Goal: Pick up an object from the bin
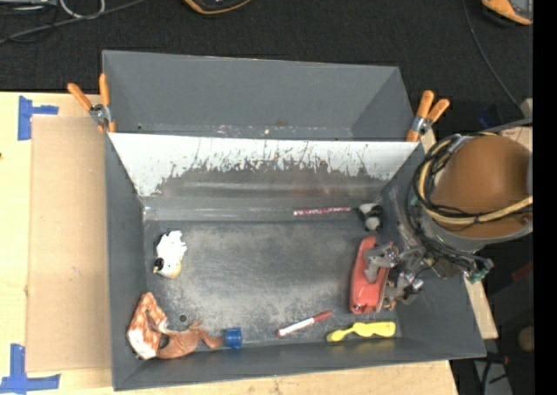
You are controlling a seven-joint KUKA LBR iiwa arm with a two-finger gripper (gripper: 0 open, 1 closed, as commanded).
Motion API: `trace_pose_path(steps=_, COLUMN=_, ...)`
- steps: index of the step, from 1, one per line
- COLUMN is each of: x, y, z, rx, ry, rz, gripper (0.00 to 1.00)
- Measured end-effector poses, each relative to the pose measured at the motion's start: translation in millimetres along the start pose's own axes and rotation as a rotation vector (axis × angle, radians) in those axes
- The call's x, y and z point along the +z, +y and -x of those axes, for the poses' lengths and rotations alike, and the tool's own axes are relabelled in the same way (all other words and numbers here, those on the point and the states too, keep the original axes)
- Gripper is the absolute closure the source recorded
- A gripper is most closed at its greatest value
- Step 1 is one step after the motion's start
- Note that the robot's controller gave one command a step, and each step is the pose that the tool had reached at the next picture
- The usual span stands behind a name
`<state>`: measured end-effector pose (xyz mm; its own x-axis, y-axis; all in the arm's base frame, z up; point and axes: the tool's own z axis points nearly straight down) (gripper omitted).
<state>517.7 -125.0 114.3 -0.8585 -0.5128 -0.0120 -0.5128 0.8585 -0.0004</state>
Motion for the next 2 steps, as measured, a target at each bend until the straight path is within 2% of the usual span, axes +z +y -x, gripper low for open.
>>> trace_pose_path(steps=1, x=-42.9, y=0.8, z=-0.3, rx=0.002, ry=0.004, rz=0.004, gripper=1.00)
trace_pose_path(steps=2, x=-78.0, y=-0.5, z=1.8, rx=0.004, ry=-0.002, rz=-0.002, gripper=1.00)
